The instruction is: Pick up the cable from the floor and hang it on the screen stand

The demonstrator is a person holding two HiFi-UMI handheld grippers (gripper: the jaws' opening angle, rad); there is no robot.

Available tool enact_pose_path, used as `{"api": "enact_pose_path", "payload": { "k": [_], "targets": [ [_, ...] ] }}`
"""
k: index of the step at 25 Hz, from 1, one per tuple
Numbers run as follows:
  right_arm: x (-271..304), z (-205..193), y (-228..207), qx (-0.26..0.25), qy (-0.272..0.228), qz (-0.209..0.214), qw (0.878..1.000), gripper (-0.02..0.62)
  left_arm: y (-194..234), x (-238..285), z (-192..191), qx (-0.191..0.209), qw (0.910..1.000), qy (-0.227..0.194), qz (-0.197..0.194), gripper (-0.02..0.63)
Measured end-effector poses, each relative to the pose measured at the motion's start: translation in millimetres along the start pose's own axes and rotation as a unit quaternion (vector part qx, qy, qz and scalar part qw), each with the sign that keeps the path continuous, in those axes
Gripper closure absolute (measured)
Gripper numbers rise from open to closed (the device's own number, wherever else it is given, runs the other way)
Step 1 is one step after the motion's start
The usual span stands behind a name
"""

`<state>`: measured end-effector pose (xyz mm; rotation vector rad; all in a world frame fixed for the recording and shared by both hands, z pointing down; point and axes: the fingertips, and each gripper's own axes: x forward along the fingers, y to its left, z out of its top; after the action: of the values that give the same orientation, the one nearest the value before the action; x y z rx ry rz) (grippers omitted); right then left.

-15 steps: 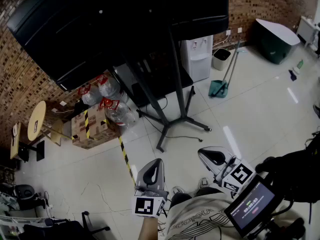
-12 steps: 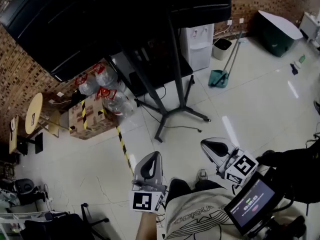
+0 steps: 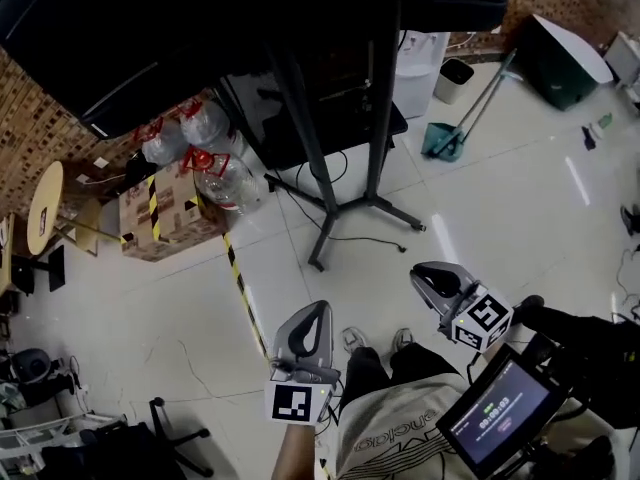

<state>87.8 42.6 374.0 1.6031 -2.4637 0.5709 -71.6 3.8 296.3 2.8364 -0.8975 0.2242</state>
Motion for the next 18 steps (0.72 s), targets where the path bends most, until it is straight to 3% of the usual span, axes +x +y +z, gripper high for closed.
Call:
{"api": "enact_pose_path", "payload": {
  "k": [4, 7, 12, 18],
  "targets": [
    [40, -36, -30, -0.003, 0.031, -0.002, 0.999, 0.540, 34, 28, -48, -0.016, 0.9993, 0.022, -0.026, 0.586],
    [64, -71, -61, 0.004, 0.037, -0.013, 0.999, 0.537, 49, 61, -100, -0.005, 0.9982, 0.047, -0.037, 0.586],
    [99, -149, -97, 0.011, 0.026, -0.033, 0.999, 0.537, 55, 126, -208, 0.000, 0.9937, 0.094, -0.062, 0.586],
    [139, -263, -163, 0.008, 0.010, -0.077, 0.997, 0.519, 34, 231, -343, 0.015, 0.9868, 0.095, -0.130, 0.586]
  ]
}}
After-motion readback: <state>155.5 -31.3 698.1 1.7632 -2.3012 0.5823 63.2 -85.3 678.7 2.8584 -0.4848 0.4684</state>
